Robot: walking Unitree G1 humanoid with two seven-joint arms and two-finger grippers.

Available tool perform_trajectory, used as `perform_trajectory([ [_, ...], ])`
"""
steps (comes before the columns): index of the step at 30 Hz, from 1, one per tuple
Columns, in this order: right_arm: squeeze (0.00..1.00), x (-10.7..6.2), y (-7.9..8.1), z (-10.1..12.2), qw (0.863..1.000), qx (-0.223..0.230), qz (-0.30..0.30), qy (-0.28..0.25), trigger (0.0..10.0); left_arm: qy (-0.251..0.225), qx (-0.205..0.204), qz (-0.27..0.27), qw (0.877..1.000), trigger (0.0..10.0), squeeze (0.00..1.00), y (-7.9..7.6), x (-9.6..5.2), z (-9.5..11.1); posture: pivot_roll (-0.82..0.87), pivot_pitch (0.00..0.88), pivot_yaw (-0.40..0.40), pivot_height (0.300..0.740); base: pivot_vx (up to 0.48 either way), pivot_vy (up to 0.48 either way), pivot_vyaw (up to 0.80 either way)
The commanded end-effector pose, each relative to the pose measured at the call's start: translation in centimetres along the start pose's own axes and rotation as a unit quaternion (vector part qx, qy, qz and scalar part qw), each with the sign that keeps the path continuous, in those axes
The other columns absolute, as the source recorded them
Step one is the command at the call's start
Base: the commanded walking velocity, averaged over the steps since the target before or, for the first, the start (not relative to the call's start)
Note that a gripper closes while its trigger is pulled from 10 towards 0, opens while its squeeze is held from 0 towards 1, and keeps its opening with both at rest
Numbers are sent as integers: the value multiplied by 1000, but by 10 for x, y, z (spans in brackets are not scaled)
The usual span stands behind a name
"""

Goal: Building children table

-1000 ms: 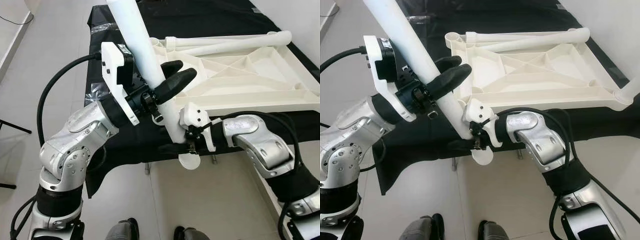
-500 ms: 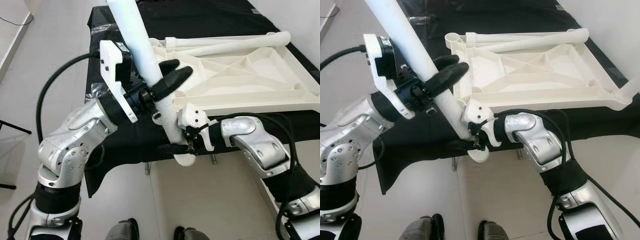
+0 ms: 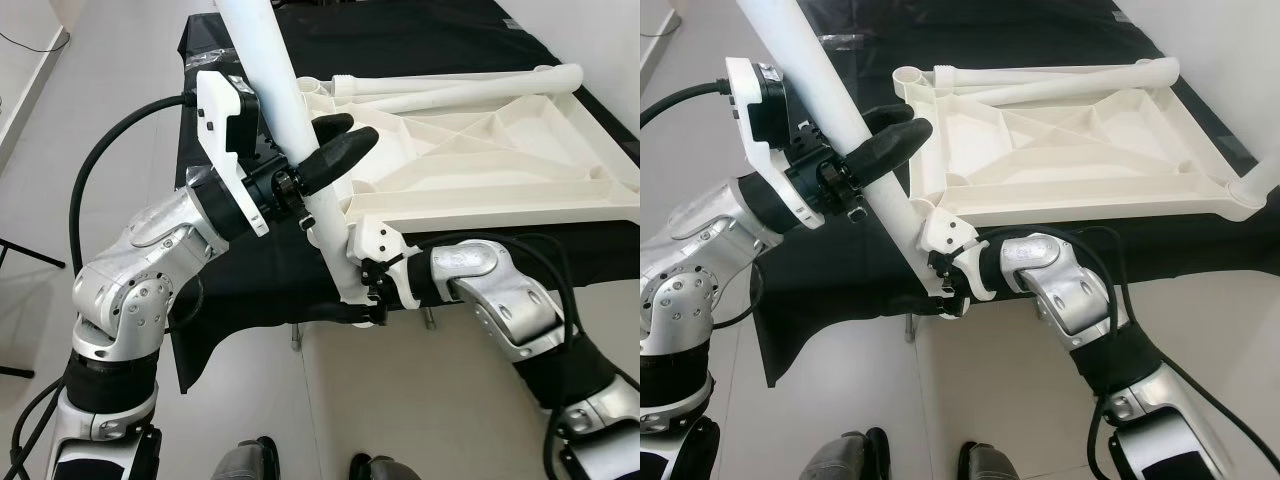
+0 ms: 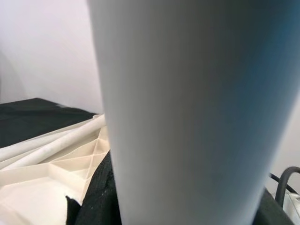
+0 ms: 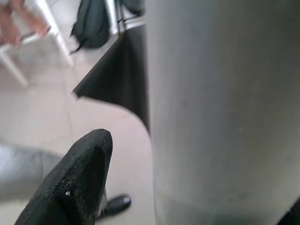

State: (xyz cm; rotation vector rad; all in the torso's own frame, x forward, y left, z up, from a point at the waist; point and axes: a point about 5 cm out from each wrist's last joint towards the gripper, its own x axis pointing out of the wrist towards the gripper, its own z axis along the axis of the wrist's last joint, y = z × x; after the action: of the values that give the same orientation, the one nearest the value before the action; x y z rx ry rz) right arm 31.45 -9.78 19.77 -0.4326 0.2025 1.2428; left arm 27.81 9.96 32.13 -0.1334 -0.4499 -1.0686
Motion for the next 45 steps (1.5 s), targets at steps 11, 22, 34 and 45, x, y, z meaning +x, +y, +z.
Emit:
perform_trajectory([
  [11,0,18,-3,-8,996,79,-32,-7,0,-28,16,-22,999,0,0,7,3,13,13,185,-21,740,0,0,0],
  [22,0,20,-2,-8,996,79,-33,-4,0,-43,21,-31,998,0,0,12,3,19,12,184,-21,740,0,0,0],
  [34,0,5,-16,18,988,99,-56,-108,0,-84,-7,-16,996,10000,1000,19,-4,34,13,186,-18,740,0,0,0],
  [45,0,-27,-57,42,955,120,-180,-204,0,-105,28,-13,994,10000,1000,-7,-12,53,16,193,-19,740,0,0,0],
])
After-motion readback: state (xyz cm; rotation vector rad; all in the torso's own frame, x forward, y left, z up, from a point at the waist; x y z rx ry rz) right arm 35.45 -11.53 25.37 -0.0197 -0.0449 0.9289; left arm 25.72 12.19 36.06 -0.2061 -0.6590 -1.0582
